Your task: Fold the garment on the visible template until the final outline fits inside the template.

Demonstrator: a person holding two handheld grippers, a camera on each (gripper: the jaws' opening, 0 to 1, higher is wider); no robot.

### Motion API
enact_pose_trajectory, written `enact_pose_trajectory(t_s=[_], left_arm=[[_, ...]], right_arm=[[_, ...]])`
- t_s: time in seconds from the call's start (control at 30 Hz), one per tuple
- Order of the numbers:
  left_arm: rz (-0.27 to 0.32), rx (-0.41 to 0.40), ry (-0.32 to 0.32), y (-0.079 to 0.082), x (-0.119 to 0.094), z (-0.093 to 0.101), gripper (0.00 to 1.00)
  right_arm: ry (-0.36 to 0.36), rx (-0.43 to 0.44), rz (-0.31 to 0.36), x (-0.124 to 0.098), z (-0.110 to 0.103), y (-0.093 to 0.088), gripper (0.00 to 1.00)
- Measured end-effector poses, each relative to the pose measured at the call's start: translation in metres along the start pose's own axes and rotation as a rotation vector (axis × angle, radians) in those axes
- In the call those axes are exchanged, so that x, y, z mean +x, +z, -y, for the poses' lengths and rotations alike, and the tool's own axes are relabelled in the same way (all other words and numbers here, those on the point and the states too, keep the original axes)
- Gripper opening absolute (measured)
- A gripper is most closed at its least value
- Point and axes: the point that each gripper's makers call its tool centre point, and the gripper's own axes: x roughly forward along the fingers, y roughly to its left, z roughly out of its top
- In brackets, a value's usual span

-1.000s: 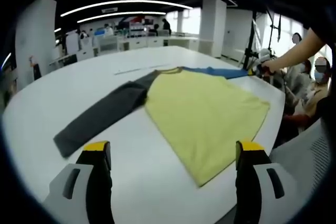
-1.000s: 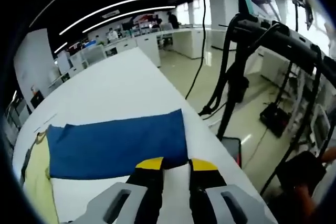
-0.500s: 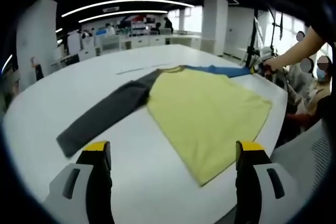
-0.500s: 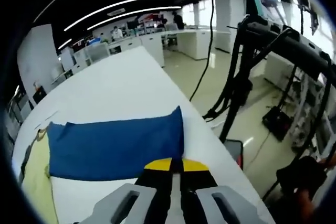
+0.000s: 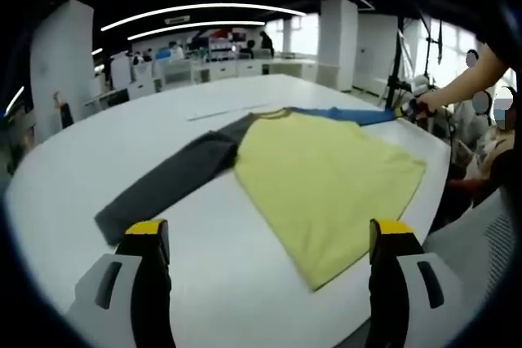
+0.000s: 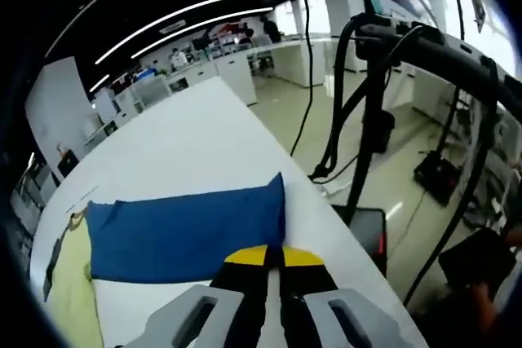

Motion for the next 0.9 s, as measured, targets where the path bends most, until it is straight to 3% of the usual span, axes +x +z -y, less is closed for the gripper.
enact_pose_trajectory(t_s=[0.47,0.57,0.67,0.9], left_arm=[[-0.003,0.004,-0.003,-0.003,-0.001,-0.001,0.99],[0.001,0.000,-0.004,-0.003,-0.001,0.001,0.99],[0.008,-0.002,0.001,-0.003,-0.002,0.000,0.99],[0.015,-0.008,0.004,-0.002,-0.003,0.000,0.99]], right_arm=[[0.016,0.026,0.016,-0.008,-0.012,0.002,0.00],[0.043,0.031,0.035,-0.010,-0.018,0.007,0.00],[0.095,0.094,0.086,-0.012,-0.028,0.020,0.00],[0.159,0.081,0.116,-0.026,-0.059,0.027,0.00]])
